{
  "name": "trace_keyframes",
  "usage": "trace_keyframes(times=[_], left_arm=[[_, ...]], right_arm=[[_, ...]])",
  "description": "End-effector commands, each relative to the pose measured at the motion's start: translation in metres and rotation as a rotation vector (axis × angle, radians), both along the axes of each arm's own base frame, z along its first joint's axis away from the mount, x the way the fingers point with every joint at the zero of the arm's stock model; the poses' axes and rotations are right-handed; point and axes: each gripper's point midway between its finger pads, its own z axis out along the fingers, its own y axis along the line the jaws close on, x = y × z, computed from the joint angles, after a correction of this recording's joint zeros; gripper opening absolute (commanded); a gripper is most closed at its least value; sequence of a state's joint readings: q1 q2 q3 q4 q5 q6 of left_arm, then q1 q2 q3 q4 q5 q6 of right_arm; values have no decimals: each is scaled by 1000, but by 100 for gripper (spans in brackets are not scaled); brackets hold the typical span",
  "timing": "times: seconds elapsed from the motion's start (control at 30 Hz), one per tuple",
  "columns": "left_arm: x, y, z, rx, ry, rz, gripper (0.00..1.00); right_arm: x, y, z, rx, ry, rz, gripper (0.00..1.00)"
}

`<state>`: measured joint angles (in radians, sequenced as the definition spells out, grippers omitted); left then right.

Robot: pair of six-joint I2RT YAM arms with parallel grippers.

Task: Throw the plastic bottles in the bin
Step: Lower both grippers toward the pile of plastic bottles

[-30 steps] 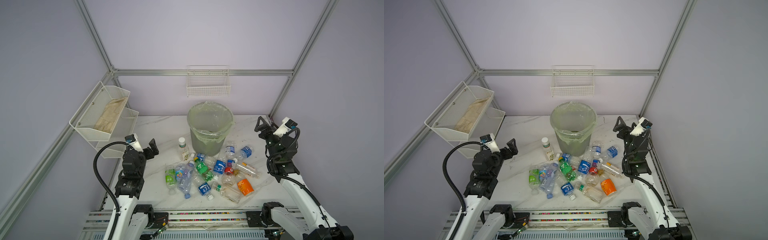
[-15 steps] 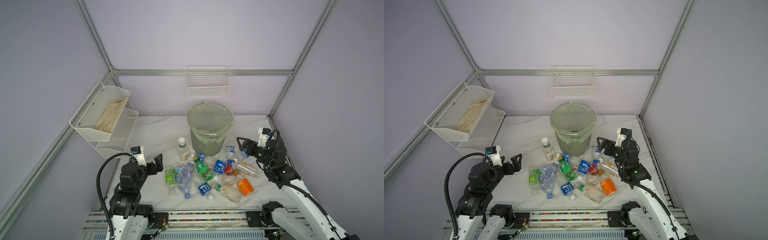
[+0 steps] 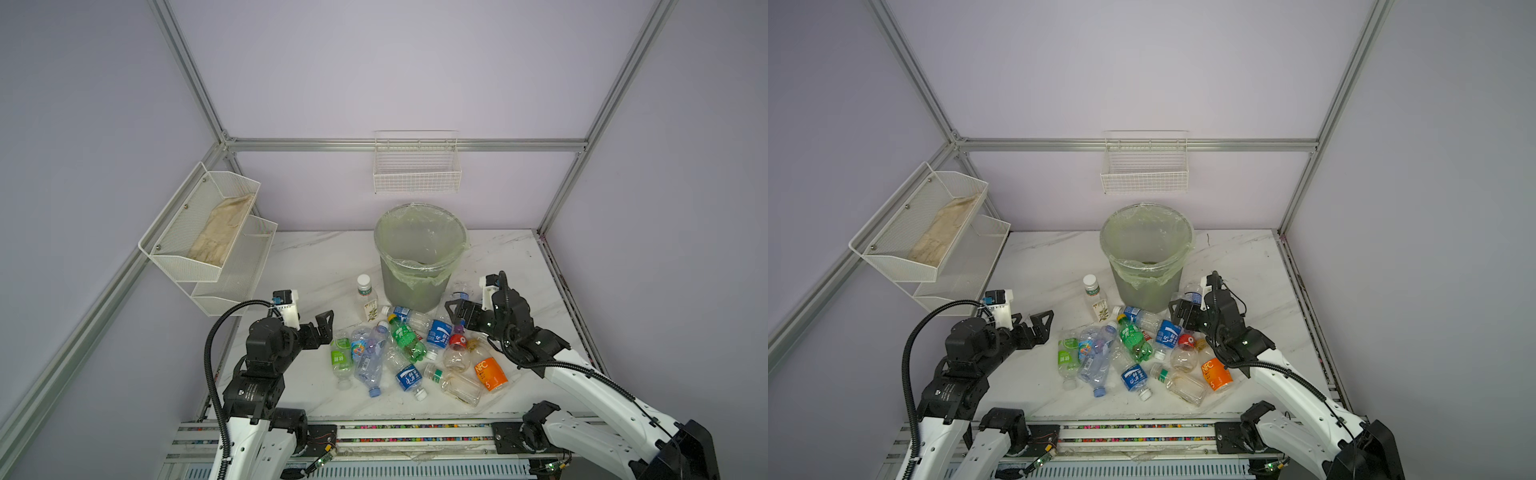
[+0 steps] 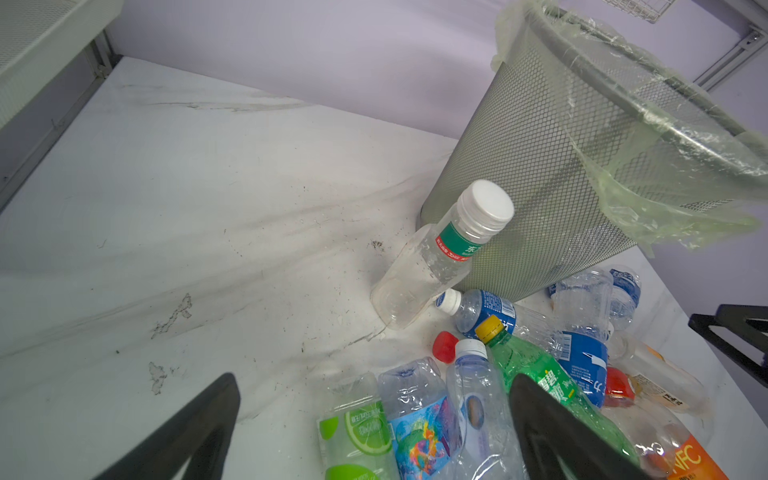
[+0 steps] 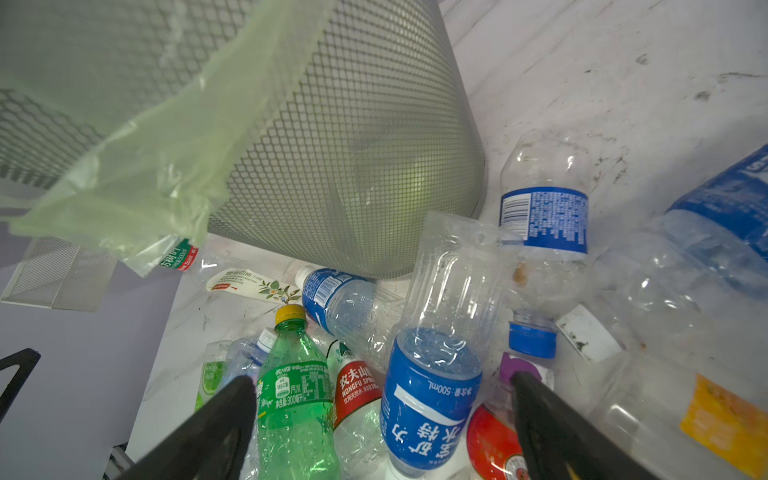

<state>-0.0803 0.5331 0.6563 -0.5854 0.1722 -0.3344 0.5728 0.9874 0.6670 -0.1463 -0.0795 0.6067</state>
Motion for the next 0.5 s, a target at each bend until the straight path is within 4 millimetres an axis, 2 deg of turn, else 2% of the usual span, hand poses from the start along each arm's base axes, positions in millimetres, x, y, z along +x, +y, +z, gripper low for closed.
trace_keyframes(times=[0.0, 0.23, 0.47], left_arm=[[3, -20, -5, -48, 28, -88, 100], [0, -50, -21, -47, 102, -218, 100], [-10, -82, -37, -19, 175, -340, 100]], right_arm=[[1, 7, 2, 9, -5, -19, 98], [-7, 15, 8, 12, 9, -1, 97], [-15, 10, 8, 13, 5, -10, 97]])
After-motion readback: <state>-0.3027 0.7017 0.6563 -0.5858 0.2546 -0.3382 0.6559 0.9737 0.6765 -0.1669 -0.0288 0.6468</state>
